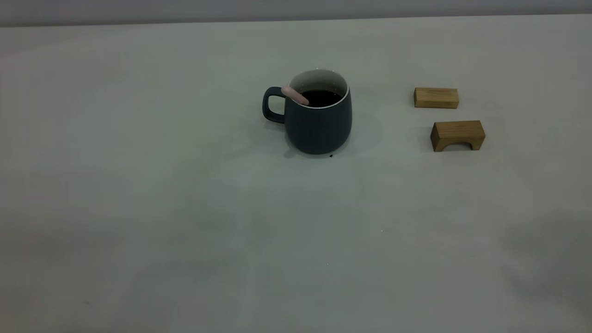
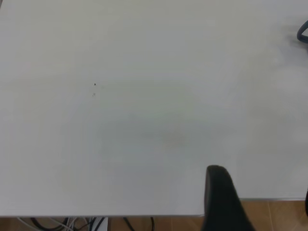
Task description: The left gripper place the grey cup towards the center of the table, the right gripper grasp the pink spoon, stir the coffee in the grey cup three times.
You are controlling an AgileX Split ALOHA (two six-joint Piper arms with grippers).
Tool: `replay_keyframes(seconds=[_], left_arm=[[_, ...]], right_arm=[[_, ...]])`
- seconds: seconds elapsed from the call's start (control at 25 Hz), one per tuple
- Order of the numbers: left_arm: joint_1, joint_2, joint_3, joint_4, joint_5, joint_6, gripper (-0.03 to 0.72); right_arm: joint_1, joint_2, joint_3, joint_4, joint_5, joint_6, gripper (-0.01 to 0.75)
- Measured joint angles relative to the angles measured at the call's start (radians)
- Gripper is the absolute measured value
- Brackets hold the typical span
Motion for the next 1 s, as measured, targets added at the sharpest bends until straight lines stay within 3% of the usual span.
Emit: replay_keyframes(seconds=[0.24, 0.64, 0.88, 1.0], left_arm=[[0.000, 0.000, 0.000, 0.000, 0.000, 0.000, 0.482], [0.000, 0.000, 0.000, 0.000, 0.000, 0.000, 0.482], [0.000, 0.000, 0.000, 0.000, -0.001, 0.000, 0.482], [0.000, 0.000, 0.000, 0.000, -0.001, 0.000, 0.482]], right_arm=[[-0.011, -0.346, 0.265, 0.024, 0.000, 0.025, 0.224], [-0.161, -0.865, 0.679, 0.077, 0.000, 0.050, 0.233], [-0.168, -0.978, 0.906, 0.101, -0.055, 0.052, 0.236], [-0.168, -0.978, 0.951, 0.116, -0.085, 0.052, 0.236]])
